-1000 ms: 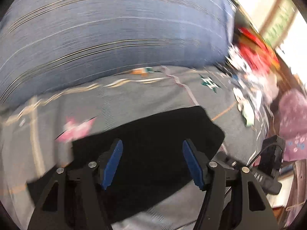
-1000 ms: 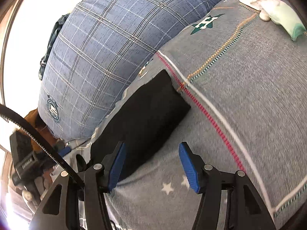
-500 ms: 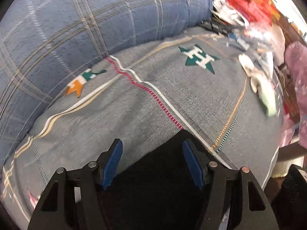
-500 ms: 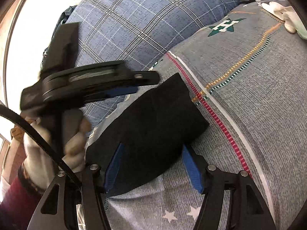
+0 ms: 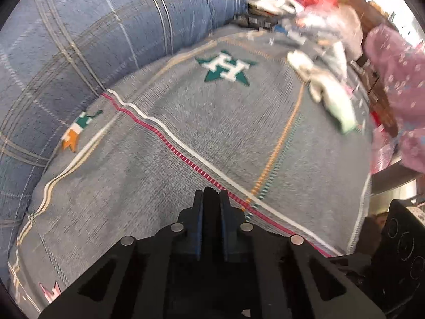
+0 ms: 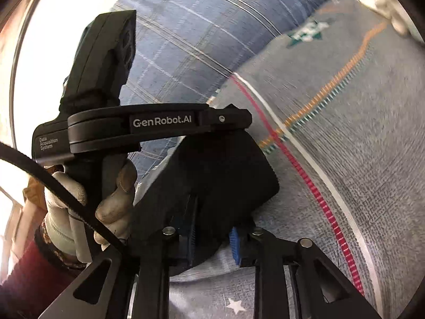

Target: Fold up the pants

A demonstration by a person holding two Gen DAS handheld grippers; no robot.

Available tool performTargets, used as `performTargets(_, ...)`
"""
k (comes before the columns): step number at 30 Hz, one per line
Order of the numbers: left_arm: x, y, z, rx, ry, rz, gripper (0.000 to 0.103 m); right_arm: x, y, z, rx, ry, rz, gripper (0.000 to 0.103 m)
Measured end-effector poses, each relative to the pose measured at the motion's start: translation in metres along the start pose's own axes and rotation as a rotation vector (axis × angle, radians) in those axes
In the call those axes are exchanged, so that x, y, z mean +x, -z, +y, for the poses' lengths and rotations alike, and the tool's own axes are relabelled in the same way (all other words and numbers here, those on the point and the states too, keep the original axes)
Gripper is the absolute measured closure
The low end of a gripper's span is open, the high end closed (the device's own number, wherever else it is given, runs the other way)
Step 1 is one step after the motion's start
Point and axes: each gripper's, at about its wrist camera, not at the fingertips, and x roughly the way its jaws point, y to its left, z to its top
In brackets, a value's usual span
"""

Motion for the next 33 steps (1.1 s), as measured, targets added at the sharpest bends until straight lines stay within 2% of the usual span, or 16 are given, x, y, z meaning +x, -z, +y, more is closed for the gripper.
performTargets(7, -0.069, 0.02, 0.009, -0.083, 0.031, -0.134, 0.093, -0.016, 0.0, 0.052, -0.115, -0.004, -0.015, 0.082)
performTargets(12, -0.117, 0.042, 0.019, -0.138, 0.015, -0.22, 0.093, -0.024, 0.007, 0.095, -0.215, -0.032, -0.003, 0.082)
performTargets(21, -0.181, 0.115, 0.075, -0.357, 0.059, -0.369, 0.093, -0.009, 0.032, 0.161, -0.369, -0.055, 0.062, 0.088)
performTargets(33, -0.233, 0.217, 0.138, -0.585, 0.062, -0.525, 0.093, 0.025, 0.071, 0.235, -0.53, -0.108, 0.191, 0.088)
